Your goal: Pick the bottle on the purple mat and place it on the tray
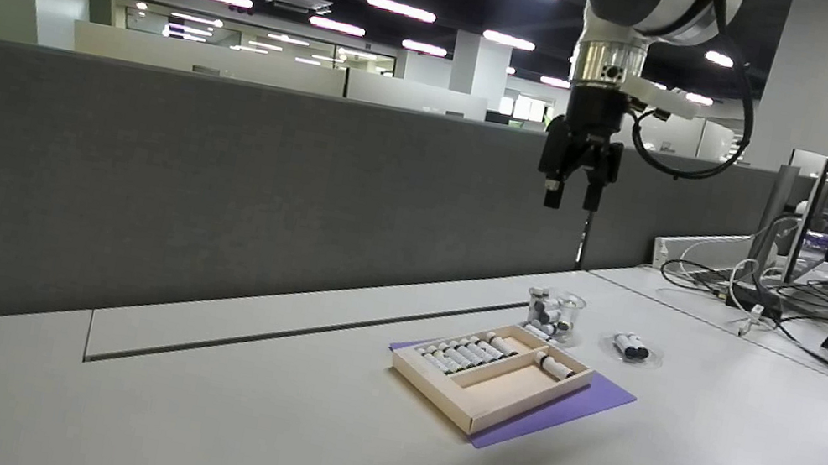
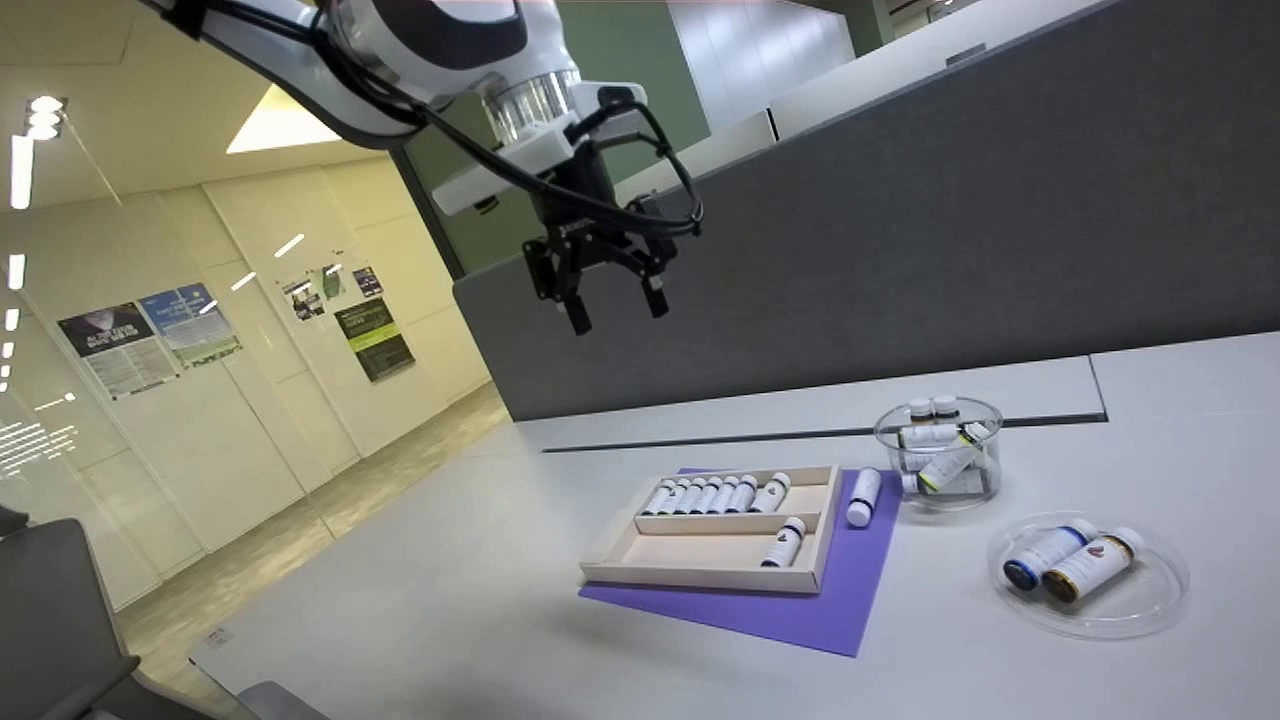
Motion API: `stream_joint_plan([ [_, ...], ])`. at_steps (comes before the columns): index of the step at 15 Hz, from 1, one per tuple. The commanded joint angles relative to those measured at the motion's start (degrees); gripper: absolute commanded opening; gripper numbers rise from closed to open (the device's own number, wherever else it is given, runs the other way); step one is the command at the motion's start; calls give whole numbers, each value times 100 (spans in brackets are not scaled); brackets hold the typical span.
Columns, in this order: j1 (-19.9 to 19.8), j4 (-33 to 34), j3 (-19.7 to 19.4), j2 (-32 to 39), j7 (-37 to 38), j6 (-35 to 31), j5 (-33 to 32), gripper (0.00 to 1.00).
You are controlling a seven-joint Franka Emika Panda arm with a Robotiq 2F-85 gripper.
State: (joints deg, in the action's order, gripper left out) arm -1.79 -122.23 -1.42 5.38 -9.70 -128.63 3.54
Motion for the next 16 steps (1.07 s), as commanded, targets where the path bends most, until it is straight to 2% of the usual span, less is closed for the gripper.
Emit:
stream_joint_plan([
  [1,-217,295,-73,493,-539,-460,305,100],
  [3,-373,464,-76,809,-874,-605,479,100],
  [6,-557,781,-79,1385,-1122,-942,373,100],
  [9,-677,1281,-96,2083,-1073,-1165,118,100],
  [16,-770,2721,-174,3607,-653,-882,-219,100],
])
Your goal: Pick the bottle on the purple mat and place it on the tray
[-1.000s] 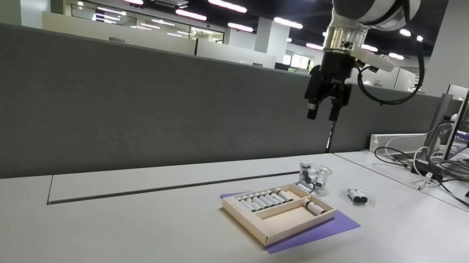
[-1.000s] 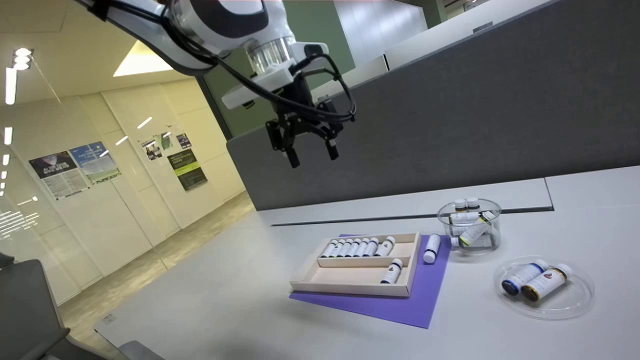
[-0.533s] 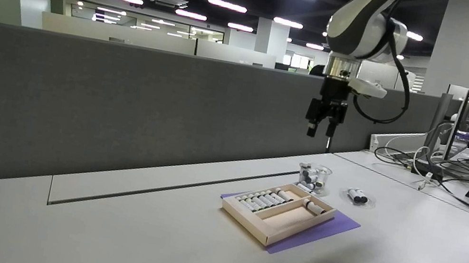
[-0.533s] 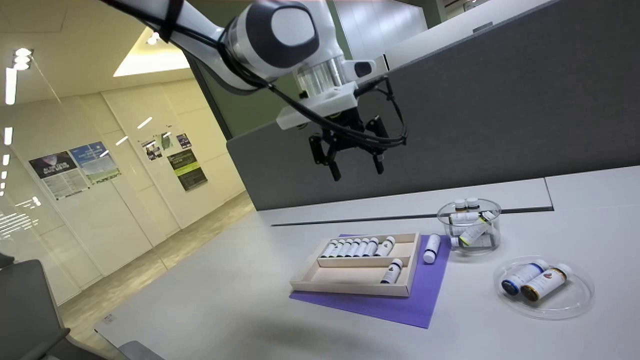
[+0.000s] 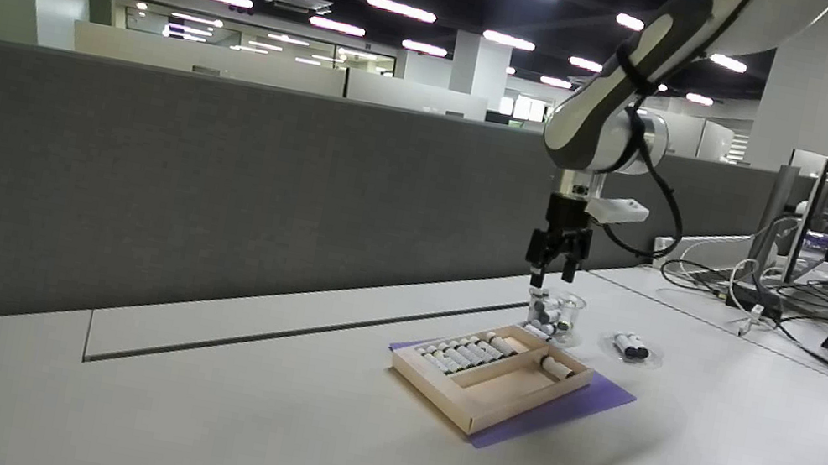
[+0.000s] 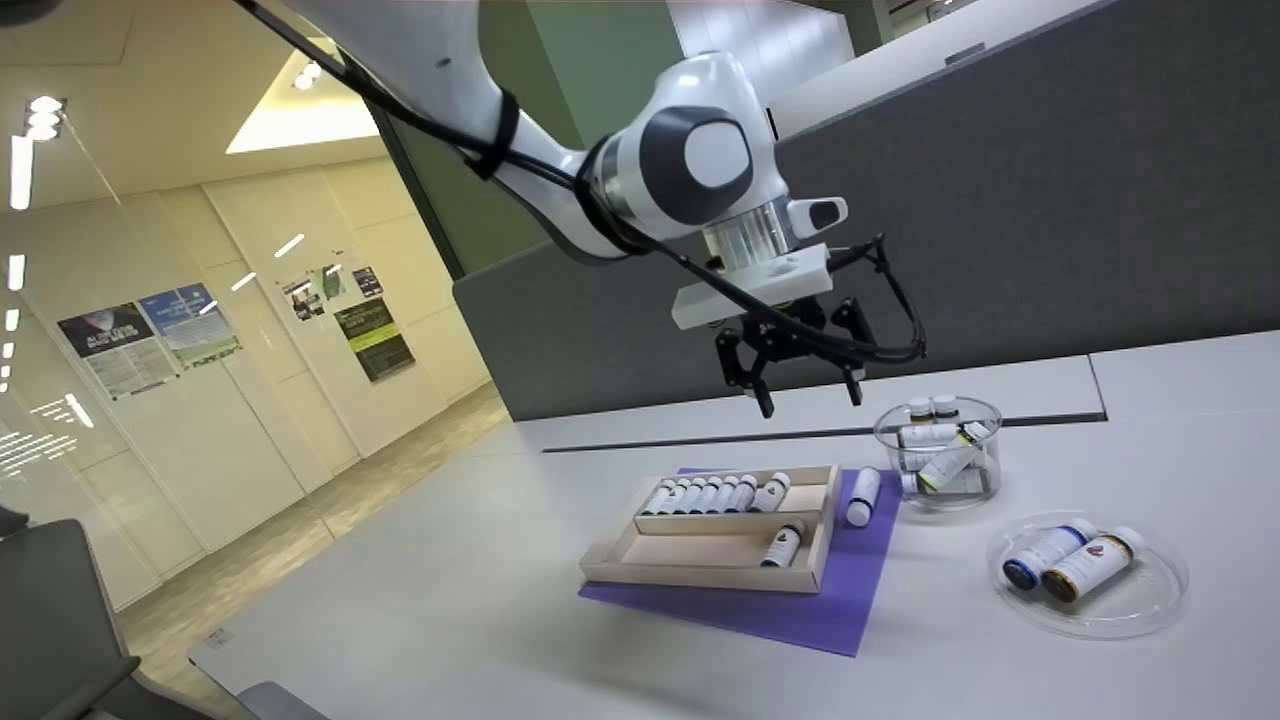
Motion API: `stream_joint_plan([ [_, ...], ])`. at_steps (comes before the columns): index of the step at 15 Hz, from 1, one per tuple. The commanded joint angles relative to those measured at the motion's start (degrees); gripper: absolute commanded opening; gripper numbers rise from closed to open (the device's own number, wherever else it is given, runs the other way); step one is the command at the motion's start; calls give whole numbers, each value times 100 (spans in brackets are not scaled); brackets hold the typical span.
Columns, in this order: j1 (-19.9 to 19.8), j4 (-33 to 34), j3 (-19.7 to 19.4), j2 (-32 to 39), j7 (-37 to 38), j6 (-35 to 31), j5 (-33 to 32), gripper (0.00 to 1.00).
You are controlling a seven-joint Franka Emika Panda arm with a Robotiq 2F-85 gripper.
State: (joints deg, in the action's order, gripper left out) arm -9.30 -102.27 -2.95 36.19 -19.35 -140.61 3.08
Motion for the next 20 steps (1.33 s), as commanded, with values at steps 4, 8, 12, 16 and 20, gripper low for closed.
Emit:
stream_joint_plan([
  [4,-83,1026,34,811,343,538,-124,100],
  [8,-212,1147,164,908,285,737,64,100],
  [12,-261,1194,278,914,255,923,184,100],
  [16,-275,1185,300,1050,275,865,290,100],
  [20,-285,1226,292,1233,286,850,291,100],
])
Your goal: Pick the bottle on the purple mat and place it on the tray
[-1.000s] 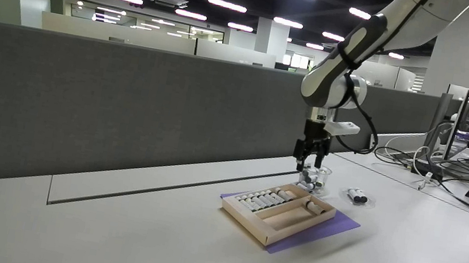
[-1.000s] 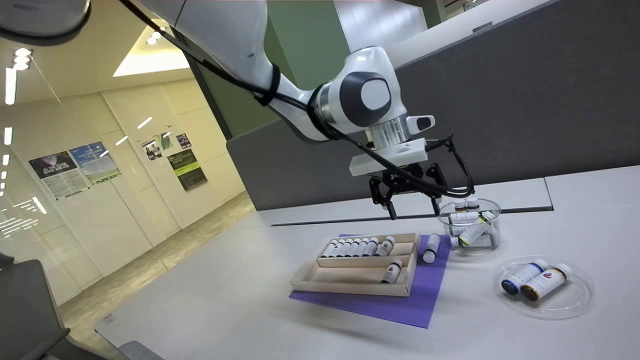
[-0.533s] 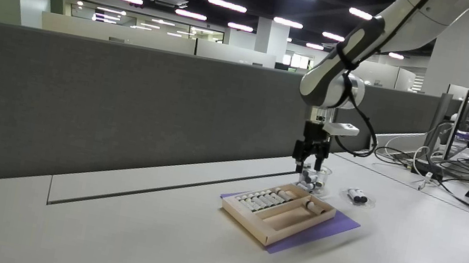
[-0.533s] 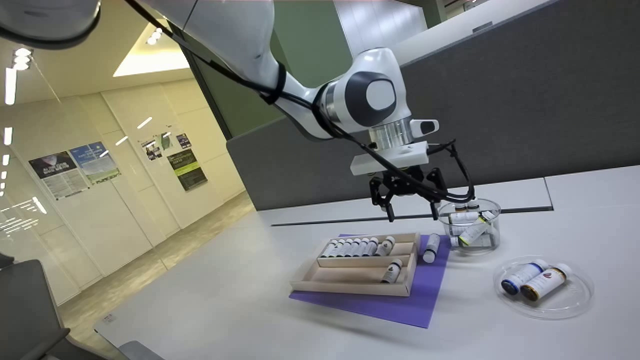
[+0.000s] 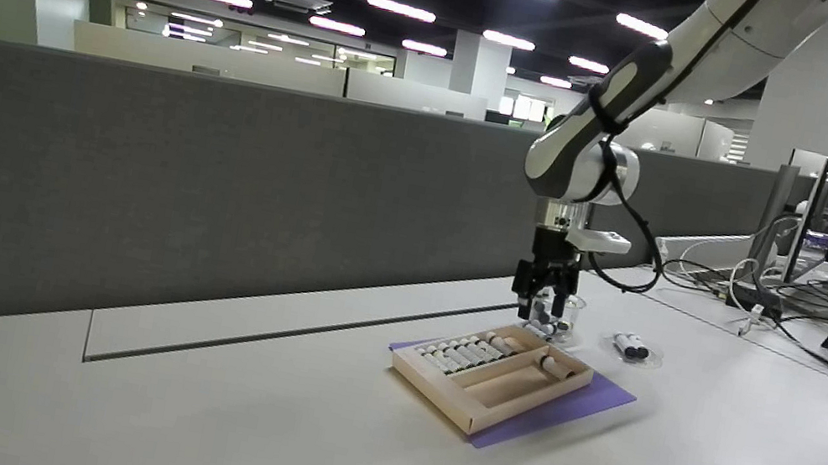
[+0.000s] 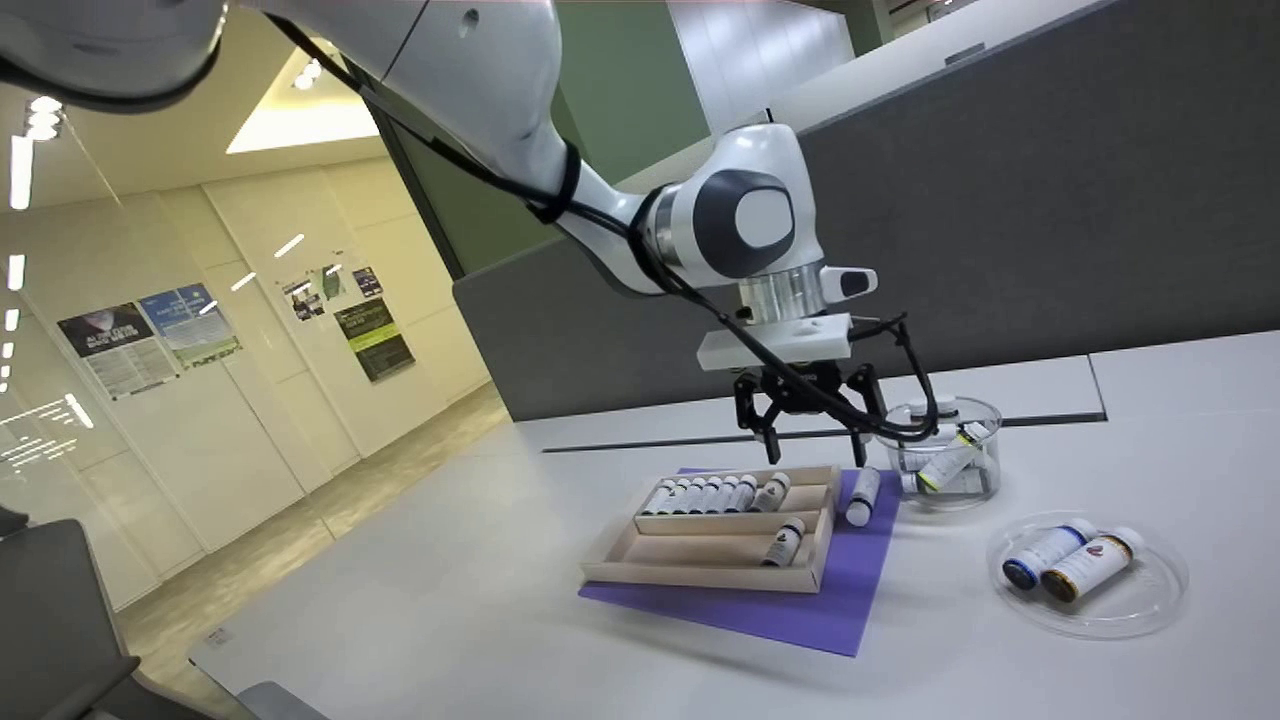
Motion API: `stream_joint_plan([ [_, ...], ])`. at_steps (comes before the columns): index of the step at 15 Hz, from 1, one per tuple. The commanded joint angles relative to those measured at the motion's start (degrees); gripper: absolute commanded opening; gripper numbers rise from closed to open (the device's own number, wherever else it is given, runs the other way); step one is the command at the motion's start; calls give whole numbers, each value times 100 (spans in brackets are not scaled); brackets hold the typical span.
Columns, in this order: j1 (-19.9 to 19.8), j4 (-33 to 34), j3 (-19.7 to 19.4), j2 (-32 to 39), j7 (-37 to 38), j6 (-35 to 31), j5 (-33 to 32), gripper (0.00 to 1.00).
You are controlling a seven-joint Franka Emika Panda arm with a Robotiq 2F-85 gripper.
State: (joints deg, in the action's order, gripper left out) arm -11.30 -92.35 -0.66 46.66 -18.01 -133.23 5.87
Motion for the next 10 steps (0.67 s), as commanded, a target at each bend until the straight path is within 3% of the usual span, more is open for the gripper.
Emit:
stream_joint_plan([
  [1,-82,258,57,233,165,120,4,100],
  [10,-5,524,-32,559,223,-149,-164,100],
])
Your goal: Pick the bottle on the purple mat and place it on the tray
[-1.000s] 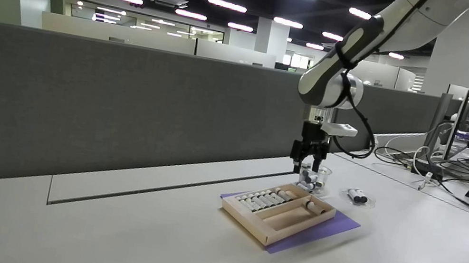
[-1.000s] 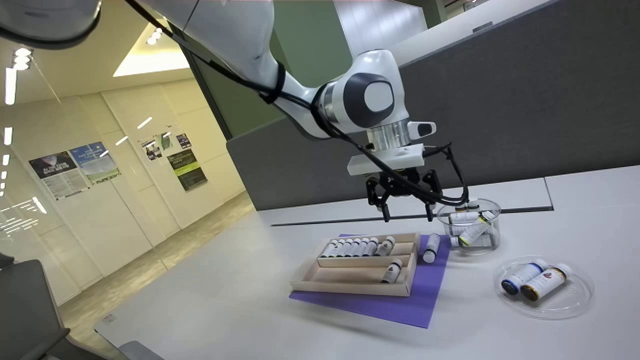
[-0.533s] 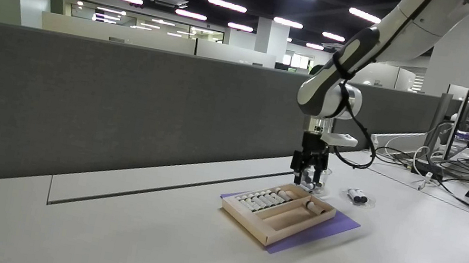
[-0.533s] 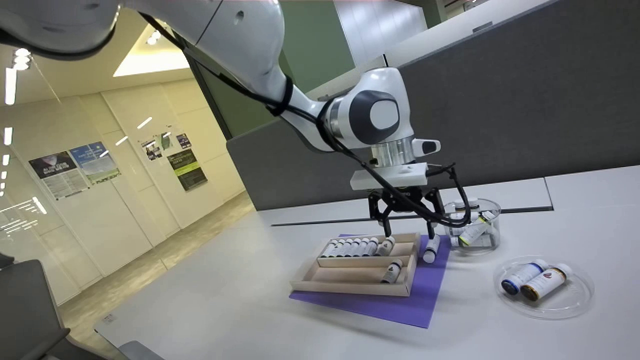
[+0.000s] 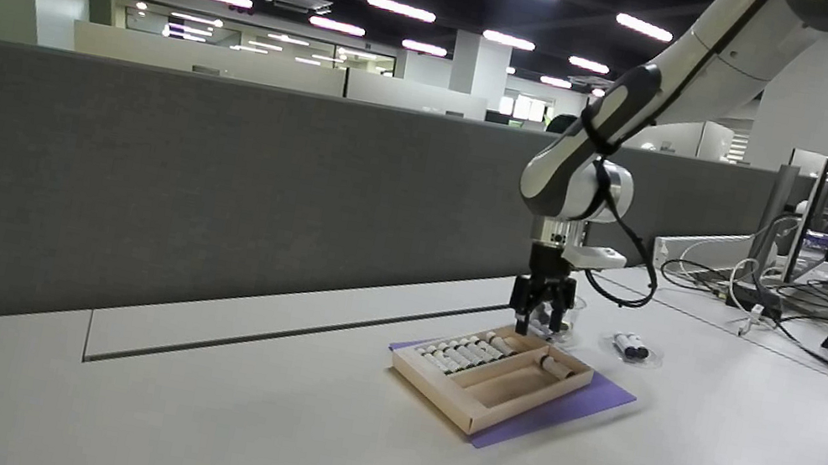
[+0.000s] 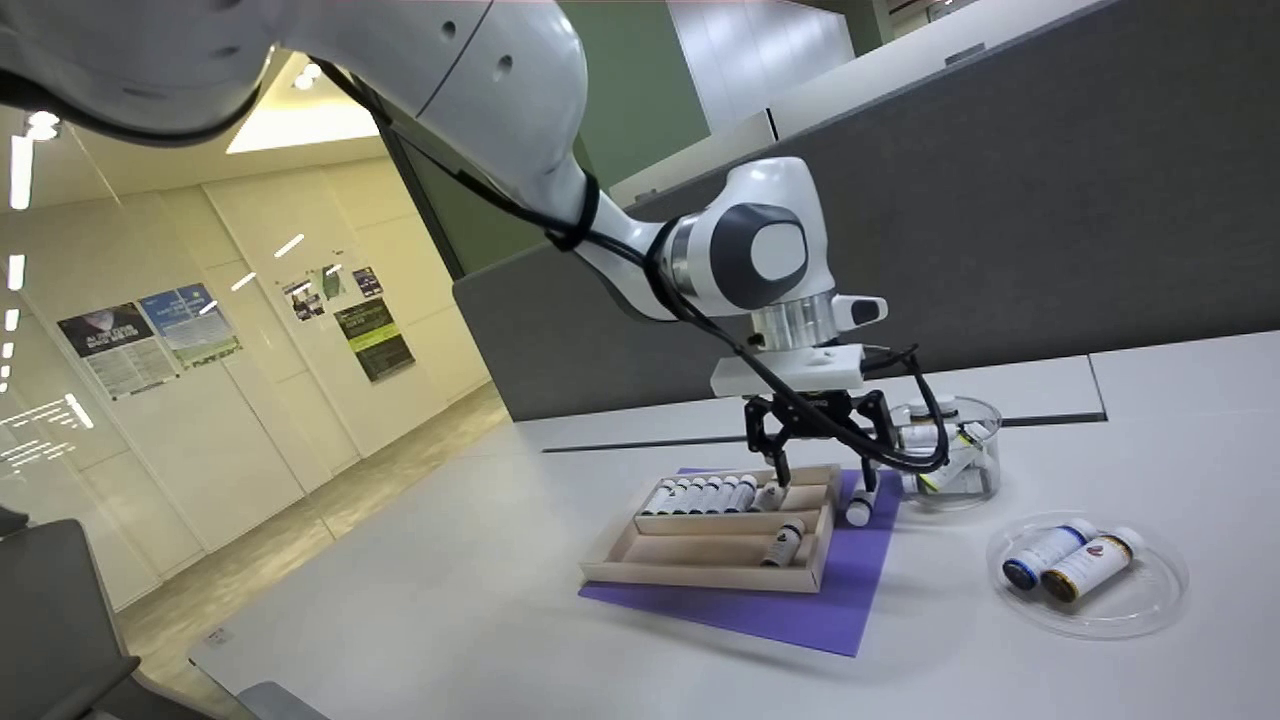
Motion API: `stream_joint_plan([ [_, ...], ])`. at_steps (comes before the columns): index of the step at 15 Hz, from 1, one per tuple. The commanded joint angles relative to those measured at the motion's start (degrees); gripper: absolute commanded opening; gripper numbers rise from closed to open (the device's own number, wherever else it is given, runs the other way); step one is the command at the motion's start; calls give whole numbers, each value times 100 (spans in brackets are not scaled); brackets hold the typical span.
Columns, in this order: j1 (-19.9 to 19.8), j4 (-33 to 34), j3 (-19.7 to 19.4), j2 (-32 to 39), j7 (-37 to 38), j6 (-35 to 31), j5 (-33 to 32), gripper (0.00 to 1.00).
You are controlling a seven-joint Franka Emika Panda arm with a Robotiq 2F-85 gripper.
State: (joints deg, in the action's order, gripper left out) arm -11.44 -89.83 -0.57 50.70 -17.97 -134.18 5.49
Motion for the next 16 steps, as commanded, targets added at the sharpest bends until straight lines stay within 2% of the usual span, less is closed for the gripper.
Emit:
stream_joint_plan([
  [1,13,290,-60,160,227,-99,-148,100],
  [7,-33,387,-238,181,264,-413,-337,100],
  [16,-53,356,-371,233,420,-362,-389,100],
])
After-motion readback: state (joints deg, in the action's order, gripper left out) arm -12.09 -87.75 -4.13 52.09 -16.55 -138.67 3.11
